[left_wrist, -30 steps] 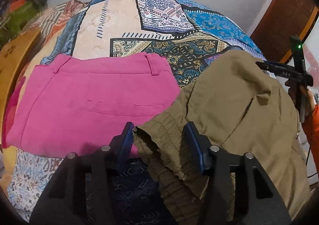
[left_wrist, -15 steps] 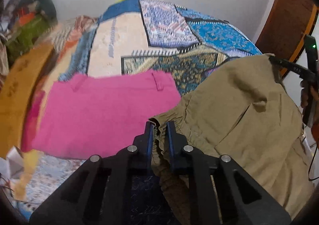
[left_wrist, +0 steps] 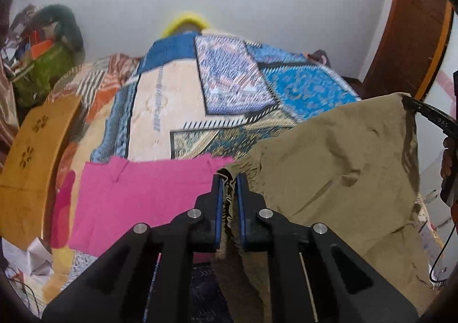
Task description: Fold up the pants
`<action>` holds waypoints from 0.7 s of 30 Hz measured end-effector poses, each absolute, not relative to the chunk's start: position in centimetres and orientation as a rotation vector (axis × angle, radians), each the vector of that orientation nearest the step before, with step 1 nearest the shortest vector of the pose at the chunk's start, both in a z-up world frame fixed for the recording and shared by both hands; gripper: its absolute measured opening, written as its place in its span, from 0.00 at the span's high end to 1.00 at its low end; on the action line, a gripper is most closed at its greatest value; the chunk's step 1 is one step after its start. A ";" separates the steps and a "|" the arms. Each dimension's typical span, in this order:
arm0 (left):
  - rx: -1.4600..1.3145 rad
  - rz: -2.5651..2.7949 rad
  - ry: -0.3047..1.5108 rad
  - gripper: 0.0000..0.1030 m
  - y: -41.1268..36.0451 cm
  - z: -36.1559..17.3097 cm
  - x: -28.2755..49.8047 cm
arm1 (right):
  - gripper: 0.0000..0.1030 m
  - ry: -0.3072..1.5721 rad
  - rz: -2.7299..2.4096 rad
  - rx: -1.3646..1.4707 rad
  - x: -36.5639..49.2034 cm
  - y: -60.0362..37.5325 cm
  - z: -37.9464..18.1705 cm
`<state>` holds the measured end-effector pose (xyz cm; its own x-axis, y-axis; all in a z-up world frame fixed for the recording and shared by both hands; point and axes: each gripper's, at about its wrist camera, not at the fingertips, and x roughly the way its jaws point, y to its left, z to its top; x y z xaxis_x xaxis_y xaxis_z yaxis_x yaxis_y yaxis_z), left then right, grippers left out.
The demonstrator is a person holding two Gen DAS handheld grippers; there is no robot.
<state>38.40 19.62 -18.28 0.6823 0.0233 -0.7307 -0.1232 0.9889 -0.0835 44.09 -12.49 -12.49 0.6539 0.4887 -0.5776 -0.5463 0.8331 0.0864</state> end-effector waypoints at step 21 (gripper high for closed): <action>-0.073 -0.052 0.680 0.92 13.1 -8.9 22.7 | 0.97 0.545 0.596 -0.021 27.6 -19.9 -5.8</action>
